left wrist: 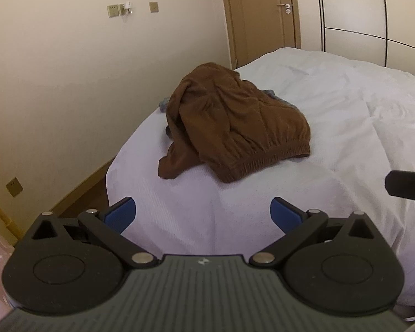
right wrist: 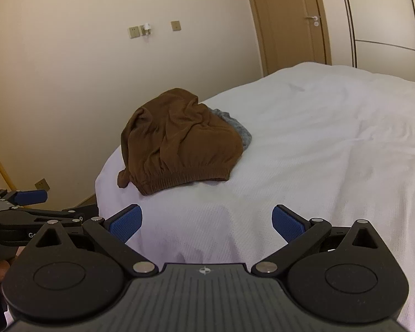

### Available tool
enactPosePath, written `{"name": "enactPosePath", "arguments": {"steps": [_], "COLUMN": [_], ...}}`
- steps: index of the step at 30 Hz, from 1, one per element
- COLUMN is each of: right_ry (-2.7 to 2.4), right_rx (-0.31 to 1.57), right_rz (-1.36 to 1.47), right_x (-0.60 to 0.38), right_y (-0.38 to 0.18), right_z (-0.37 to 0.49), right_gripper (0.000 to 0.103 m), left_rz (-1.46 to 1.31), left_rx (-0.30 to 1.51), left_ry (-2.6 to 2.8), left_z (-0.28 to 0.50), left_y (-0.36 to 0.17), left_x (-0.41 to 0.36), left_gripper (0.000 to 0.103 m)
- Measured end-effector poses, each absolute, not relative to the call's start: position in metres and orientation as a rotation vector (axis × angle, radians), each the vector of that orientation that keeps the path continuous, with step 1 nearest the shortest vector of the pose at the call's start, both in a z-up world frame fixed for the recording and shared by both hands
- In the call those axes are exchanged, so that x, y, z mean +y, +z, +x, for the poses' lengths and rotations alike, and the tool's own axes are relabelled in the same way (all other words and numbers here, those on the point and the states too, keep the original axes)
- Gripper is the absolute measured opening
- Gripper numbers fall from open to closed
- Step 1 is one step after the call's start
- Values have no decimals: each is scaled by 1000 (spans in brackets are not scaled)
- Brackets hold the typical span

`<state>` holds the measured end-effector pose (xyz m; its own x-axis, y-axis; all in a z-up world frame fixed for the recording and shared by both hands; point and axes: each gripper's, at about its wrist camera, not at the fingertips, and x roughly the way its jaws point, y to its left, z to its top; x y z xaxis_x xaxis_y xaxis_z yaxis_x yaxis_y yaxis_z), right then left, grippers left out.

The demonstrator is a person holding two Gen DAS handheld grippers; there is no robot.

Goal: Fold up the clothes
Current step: 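Approach the crumpled brown shorts on the bed with both tools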

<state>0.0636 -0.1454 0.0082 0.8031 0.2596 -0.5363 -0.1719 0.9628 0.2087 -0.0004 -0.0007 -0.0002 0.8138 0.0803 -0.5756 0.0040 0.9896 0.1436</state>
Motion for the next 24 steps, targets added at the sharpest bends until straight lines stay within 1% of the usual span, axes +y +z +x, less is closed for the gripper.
{"name": "enactPosePath", "arguments": {"steps": [5, 24], "right_ry": [233, 204], "right_rx": [610, 566], "right_rz": [166, 222], "right_x": [-146, -167], "right_y": [9, 5], "right_z": [65, 51], "right_gripper": [103, 103], "left_rz": [144, 166], "left_rx": [615, 595], "left_ry": [31, -5], "left_z": [-2, -9], "left_y": [-1, 1], "left_x": [-4, -20], "left_gripper": [102, 102]}}
